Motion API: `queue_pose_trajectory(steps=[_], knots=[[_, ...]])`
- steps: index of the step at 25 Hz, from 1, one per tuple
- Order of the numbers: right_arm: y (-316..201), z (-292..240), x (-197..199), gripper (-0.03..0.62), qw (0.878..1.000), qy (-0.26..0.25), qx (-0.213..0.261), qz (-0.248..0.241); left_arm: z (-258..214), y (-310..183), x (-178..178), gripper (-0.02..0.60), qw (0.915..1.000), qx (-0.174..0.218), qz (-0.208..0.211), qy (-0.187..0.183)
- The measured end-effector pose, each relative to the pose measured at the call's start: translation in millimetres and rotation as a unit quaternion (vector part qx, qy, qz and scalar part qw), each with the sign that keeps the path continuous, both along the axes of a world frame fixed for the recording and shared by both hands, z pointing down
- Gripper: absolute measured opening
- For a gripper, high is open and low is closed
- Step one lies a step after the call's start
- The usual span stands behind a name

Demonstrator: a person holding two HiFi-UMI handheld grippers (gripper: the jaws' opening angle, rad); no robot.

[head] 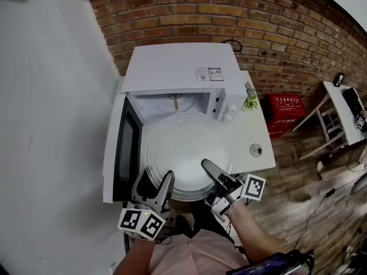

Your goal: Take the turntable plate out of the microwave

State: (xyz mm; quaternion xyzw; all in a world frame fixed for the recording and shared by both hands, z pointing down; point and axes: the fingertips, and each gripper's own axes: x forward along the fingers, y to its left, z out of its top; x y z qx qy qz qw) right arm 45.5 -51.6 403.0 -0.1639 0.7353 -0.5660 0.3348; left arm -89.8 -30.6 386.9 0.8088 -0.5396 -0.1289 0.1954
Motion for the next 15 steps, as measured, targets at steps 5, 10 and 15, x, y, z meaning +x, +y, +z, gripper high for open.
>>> queue_pose_trajectory(steps=[5, 10, 15], knots=[[24, -8, -12, 0.028, 1.0, 0.017, 0.013, -0.019, -4, 6, -3, 0.339, 0.9973, 0.001, 0.015, 0.072], [34, -2, -16, 0.029, 0.999, 0.048, 0.013, -0.021, 0, 13, 2, 0.203, 0.997, 0.007, 0.042, 0.065], [41, -2, -21, 0.029, 0.998, 0.065, 0.012, -0.024, 0, 20, -2, 0.17, 0.9963, 0.009, 0.045, 0.073]])
